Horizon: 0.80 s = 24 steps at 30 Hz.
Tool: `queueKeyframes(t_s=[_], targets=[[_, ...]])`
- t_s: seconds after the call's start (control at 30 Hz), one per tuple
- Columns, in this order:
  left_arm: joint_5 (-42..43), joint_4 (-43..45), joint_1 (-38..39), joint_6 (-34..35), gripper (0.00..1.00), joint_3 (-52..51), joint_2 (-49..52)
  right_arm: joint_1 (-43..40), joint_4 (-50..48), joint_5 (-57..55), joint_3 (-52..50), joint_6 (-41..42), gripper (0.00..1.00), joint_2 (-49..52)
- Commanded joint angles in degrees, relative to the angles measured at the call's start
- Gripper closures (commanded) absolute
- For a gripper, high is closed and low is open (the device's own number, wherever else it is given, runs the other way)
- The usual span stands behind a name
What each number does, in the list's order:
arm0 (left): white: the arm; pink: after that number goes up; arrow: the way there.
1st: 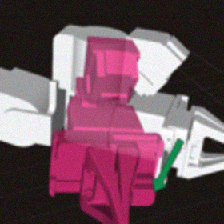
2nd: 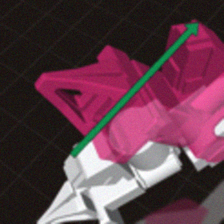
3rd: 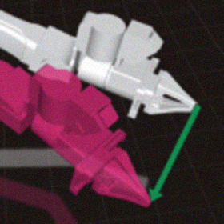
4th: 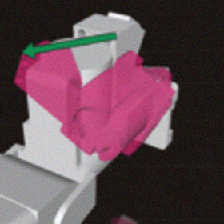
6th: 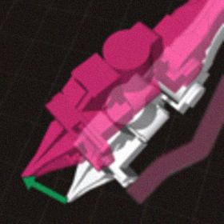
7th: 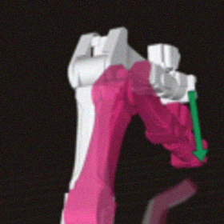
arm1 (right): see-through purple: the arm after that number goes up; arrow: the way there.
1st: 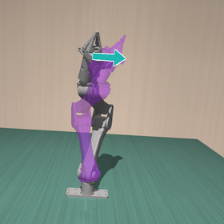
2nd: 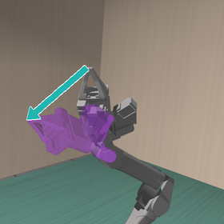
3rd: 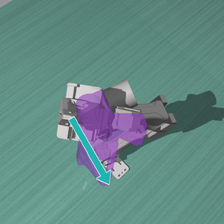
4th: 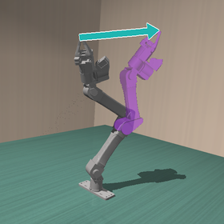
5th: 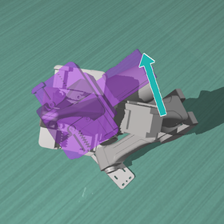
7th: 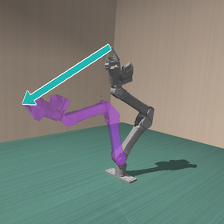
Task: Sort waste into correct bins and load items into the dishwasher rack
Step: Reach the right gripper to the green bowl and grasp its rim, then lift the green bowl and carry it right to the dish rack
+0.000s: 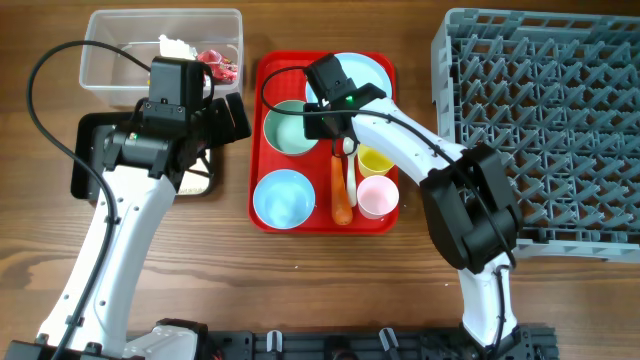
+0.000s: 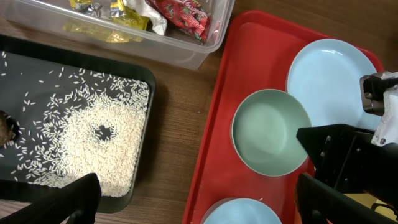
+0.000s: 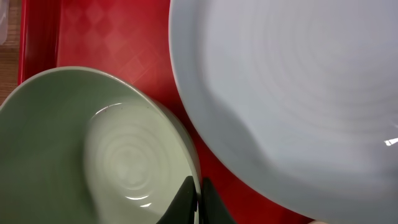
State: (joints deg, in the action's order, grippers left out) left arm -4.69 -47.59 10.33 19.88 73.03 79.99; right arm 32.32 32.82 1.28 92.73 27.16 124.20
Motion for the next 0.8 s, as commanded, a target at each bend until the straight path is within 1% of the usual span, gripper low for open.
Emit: queueKeyframes(t_s=[0.0,0.17,0.27,0.33,0.37,0.47,0.53,0.63,0.77], targets=[[-0.35,-0.04,-0.28,0.5,0.0,-0.07,0.44,-0.79,-0.37,0.44,0.0,-0.28,0.96,-5.27],[-0.33,-0.04,-0.28,0.5,0.0,-0.07,0.44,-2.71,0.04,-0.52,0.0,-5.29,0.96,-14.43],[-0.35,-0.04,-0.28,0.5,0.0,-0.07,0.44,-4.13,0.7,-5.68,0.0,-7.23,0.96,-19.56],[-0.35,-0.04,-0.28,0.52,0.0,-0.07,0.44,-5.38,0.85,-13.11,0.0,-8.83,0.96,-22.64],[-0.35,-0.04,-0.28,0.5,0.0,-0.07,0.44,-6.64,0.74,-22.47,0.0,-11.04,0.96,-25.0],[-0.35,-0.04,-0.28,0.52,0.0,-0.07,0.44,-8.7,-0.24,-37.88,0.0,-14.29,0.96,-26.32],[-0.35,-0.04,-0.28,0.52,0.0,-0.07,0.44,-10.23,-1.38,-44.57,-0.02,-17.0,0.96,-26.16],[-0.35,-0.04,-0.28,0.5,0.0,-0.07,0.44,-13.55,-3.87,-49.86,-0.09,-19.98,0.96,-25.46],[-0.35,-0.04,-0.28,0.5,0.0,-0.07,0.44,-18.91,-10.34,-51.25,-0.09,-24.65,0.96,-24.35]])
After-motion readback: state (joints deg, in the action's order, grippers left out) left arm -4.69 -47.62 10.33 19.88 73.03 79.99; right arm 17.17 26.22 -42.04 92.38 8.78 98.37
